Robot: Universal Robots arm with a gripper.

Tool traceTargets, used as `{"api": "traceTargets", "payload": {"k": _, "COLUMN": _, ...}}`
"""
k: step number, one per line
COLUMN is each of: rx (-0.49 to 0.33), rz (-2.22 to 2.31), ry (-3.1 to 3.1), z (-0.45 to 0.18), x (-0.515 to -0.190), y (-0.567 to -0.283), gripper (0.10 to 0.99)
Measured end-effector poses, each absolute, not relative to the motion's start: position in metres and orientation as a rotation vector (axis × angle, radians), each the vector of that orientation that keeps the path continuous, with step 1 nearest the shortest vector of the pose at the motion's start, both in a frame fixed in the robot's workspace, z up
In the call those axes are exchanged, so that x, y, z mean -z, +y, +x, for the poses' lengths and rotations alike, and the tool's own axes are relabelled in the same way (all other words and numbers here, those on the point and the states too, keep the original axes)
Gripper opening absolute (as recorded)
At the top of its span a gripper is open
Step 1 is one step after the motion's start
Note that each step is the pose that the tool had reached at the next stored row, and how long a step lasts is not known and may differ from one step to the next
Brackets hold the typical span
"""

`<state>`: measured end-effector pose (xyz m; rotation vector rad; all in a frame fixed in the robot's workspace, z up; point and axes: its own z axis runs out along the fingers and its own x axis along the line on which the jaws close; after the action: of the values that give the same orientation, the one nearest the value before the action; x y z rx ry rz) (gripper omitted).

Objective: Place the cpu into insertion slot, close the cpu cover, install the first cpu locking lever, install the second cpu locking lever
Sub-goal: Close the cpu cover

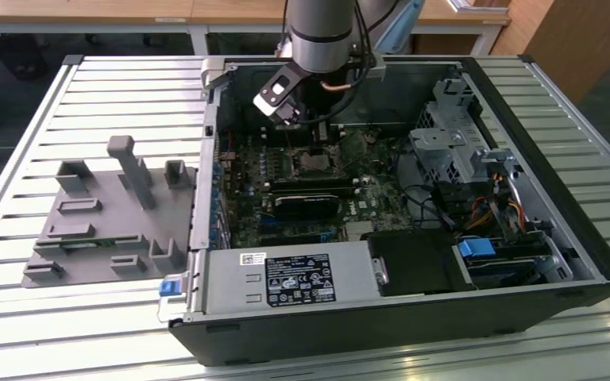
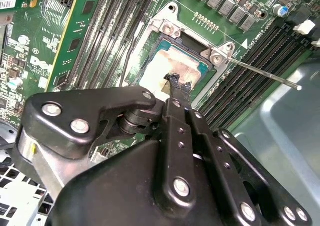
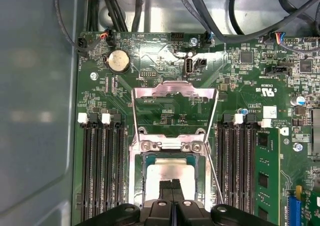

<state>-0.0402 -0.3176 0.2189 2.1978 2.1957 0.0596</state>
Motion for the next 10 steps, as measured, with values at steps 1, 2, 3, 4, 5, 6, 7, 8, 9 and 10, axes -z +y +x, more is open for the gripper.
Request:
{"api": "traceTargets", "payload": {"k": 1, "rx": -0.060, "rz": 2.198, "ry": 2.196, "z": -0.0402, "x": -0.2191, "y": -0.3176, "gripper": 0.106}}
{"api": "traceTargets", "payload": {"k": 2, "rx": -0.060, "rz": 2.198, "ry": 2.196, "z": -0.0401, "x": -0.2193, "y": -0.3176, "gripper": 0.106}}
{"api": "traceTargets", "payload": {"k": 3, "rx": -0.060, "rz": 2.198, "ry": 2.196, "z": -0.0402, "x": -0.2194, "y": -0.3176, "gripper": 0.106}}
{"api": "traceTargets", "payload": {"k": 4, "rx": -0.060, "rz": 2.198, "ry": 2.196, "z": -0.0402, "x": -0.2197, "y": -0.3176, "gripper": 0.106}}
{"api": "traceTargets", "payload": {"k": 5, "rx": -0.059, "rz": 2.198, "ry": 2.196, "z": -0.0402, "x": -0.2203, "y": -0.3176, "gripper": 0.106}}
{"api": "traceTargets", "payload": {"k": 6, "rx": -0.059, "rz": 2.198, "ry": 2.196, "z": -0.0402, "x": -0.2208, "y": -0.3176, "gripper": 0.106}}
{"api": "traceTargets", "payload": {"k": 7, "rx": -0.059, "rz": 2.198, "ry": 2.196, "z": -0.0402, "x": -0.2217, "y": -0.3176, "gripper": 0.106}}
{"api": "traceTargets", "payload": {"k": 8, "rx": -0.060, "rz": 2.198, "ry": 2.196, "z": -0.0402, "x": -0.2229, "y": -0.3176, "gripper": 0.106}}
{"api": "traceTargets", "payload": {"k": 9, "rx": -0.060, "rz": 2.198, "ry": 2.196, "z": -0.0402, "x": -0.2245, "y": -0.3176, "gripper": 0.106}}
{"api": "traceTargets", "payload": {"k": 10, "rx": -0.060, "rz": 2.198, "ry": 2.196, "z": -0.0402, "x": -0.2268, "y": -0.3176, "gripper": 0.106}}
